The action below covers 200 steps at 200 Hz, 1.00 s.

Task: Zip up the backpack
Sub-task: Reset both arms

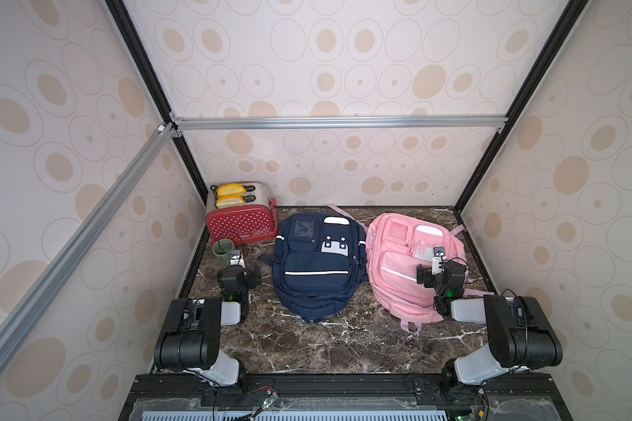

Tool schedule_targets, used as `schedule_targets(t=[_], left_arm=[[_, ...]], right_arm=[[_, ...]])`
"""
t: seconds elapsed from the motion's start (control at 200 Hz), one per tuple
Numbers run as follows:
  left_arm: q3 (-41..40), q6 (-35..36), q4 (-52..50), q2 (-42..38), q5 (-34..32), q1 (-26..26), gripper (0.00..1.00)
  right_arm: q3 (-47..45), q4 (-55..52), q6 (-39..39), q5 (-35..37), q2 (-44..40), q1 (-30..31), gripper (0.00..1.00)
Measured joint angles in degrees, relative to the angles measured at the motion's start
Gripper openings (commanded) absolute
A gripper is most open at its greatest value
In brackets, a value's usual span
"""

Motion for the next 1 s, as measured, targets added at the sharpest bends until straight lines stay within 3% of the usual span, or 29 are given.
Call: schedule_targets(t=[0.641,0.891,1.002], left_arm=[[0.9,0.3,0.8,0.0,-2.7,-1.1,0.99],[0.9,0.3,0.8,0.0,-2.7,-1.1,0.99],[0.9,0.3,0.8,0.0,-2.7,-1.1,0.99]], right_arm=[[0.0,0.0,-0.7,-0.9,0.0,0.0,1.0],[-4.9,6.3,-4.6,-12.8,-0.9,-0.9,1.0],[-4.3,5.7,-4.2,-12.1,-0.9,-1.0,1.0]])
